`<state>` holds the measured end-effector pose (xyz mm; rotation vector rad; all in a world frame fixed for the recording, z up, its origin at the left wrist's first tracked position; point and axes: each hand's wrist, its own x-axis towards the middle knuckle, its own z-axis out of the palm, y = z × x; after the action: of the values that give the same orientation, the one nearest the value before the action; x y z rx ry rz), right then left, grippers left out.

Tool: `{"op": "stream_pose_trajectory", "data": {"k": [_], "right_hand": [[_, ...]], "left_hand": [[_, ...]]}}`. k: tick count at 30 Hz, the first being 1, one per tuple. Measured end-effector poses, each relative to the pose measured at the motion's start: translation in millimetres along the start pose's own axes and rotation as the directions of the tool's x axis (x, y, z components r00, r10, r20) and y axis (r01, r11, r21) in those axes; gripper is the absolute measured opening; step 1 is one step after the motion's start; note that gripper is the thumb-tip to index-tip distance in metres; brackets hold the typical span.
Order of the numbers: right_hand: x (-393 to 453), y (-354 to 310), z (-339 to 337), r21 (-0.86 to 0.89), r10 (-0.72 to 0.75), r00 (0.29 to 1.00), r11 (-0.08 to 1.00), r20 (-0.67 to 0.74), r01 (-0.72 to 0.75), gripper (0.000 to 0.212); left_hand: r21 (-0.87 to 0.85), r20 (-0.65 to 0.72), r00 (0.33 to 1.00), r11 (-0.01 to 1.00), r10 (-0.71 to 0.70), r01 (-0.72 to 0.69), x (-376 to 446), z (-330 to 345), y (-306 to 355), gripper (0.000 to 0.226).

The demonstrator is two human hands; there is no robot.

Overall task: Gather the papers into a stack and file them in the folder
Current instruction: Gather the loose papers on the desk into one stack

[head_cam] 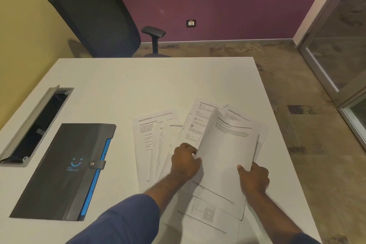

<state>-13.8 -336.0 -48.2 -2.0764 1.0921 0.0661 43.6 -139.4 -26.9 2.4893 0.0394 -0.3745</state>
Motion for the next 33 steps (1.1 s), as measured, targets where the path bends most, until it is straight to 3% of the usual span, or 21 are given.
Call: {"op": "stream_pose_trajectory", "data": {"k": [2,5,10,14,17,20,23,27,31,33], "right_hand": [[7,-6,0,-0.027,-0.013,1.000,1.000,-0.025,0.013,0.027],[13,-12,-1,0.222,0.027,0.999,0.974,0.043,-0.035,0.015],[19,-15,0,0.376,0.034,0.999,0.926,0.025,-0.041,0.029],[17,-15,-3,0.484,-0.025,1.000,0.875,-0.014,0.029,0.063],[19,-16,-7,0.479,-0.021,0.999,0.878,0.038,0.001,0.082],[24,-14,-13,0.438,-0.034,0.997,0.899,0.070,0.000,0.054],[27,-12,-20,0.419,-0.013,0.995,0.908,0.104,-0.032,0.036],[29,-7,-17,0.431,0.026,0.989,0.898,0.144,-0.087,0.037],[27,-4,-10,0.456,0.044,0.979,0.880,0.199,-0.132,0.039],[25,-6,-9,0.470,0.027,0.978,0.874,0.207,-0.124,0.040]], "left_hand": [[-0.011,0.028,0.999,1.000,-0.023,0.023,11,1,3,0.028],[-0.013,0.108,0.994,0.999,-0.035,0.037,23,3,2,0.026],[0.018,0.199,0.980,1.000,-0.014,0.011,28,1,-3,0.013],[0.008,-0.027,1.000,1.000,0.005,-0.005,35,-7,-11,0.025],[0.007,-0.187,0.978,0.996,-0.087,0.090,49,-15,-20,0.035],[0.032,-0.071,0.974,0.976,-0.213,0.216,62,-21,-25,0.057],[0.192,0.056,0.978,0.963,-0.203,0.189,61,-14,-26,0.067],[-0.075,0.051,0.967,0.965,-0.250,0.253,53,-4,-27,0.044],[-0.120,0.116,0.975,0.971,-0.192,0.206,48,-6,-27,0.015],[-0.163,0.116,0.975,0.965,-0.190,0.208,46,-10,-27,0.012]]}}
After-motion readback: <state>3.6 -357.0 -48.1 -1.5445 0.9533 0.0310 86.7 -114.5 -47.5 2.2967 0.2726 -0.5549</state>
